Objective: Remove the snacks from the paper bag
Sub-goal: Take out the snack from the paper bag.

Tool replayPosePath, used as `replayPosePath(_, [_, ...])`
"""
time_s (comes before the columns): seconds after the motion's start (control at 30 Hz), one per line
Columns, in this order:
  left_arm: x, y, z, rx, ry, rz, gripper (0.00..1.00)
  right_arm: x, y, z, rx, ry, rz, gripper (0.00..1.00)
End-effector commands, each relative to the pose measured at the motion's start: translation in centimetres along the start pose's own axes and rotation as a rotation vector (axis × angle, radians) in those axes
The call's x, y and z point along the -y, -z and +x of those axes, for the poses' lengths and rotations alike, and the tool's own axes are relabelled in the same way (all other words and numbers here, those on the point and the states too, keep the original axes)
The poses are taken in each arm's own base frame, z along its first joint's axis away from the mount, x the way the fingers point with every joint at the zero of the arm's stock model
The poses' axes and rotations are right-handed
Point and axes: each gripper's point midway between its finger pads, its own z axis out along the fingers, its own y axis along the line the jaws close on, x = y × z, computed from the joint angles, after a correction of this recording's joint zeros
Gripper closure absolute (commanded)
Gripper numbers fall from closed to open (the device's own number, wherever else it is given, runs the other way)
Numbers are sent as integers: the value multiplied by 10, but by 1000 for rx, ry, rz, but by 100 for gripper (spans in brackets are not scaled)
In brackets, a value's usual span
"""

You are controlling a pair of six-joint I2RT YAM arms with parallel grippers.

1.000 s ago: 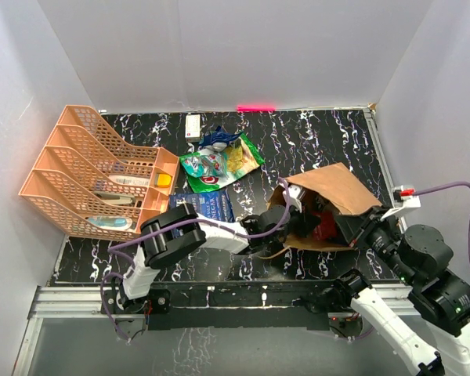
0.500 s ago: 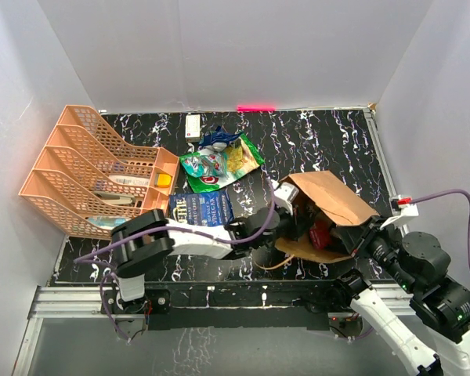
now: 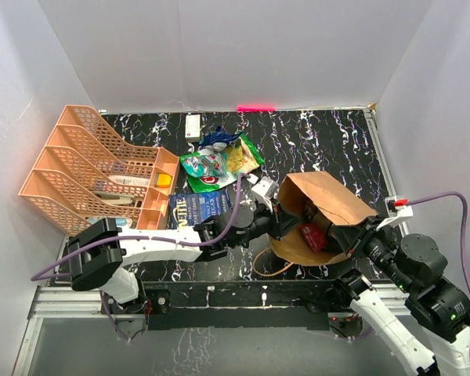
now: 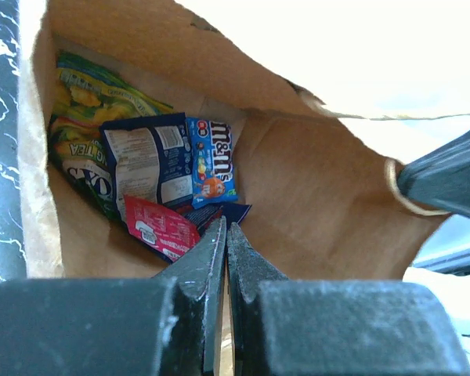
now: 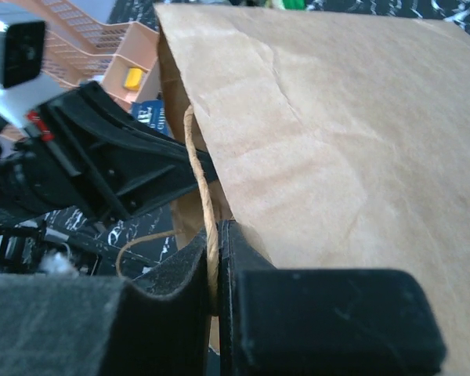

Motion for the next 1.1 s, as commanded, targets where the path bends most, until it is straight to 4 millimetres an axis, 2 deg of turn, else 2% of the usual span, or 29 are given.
replayPosePath(0.0, [-1,0,14,-49,-1,17,100,-32,-4,-14,32,59,-164,92])
replayPosePath(0.07, [-7,-7,31,-68,-14,28,100,-47,-4,-5,-11,110,-262,92])
replayPosePath(0.2, [-24,-18,65,-137,-15,5,98,-56,-6,28,-190,113,-343,92])
replayPosePath(0.3, [-36,-22,83,-172,-10,-28,95,-49,-9,62,-333,45,-332,92])
replayPosePath(0.4, [-47,-25,94,-175,-6,-59,84,-44,-6,75,-394,-12,-301,92])
replayPosePath(0.57, [-65,-31,106,-176,-30,-113,60,-40,3,52,-280,-24,-248,92])
replayPosePath(0.67, [-71,-36,107,-171,-29,-149,48,-39,3,46,-255,-28,-232,92])
replayPosePath(0.77, [-75,-35,104,-159,10,-193,44,-34,-3,40,-234,-40,-184,92])
replayPosePath(0.9, [-80,-28,94,-139,166,-306,46,-31,-11,21,-136,-56,-152,92])
replayPosePath(1.07, [-55,-27,72,-96,305,-301,51,-37,-19,-1,-13,-57,-181,92])
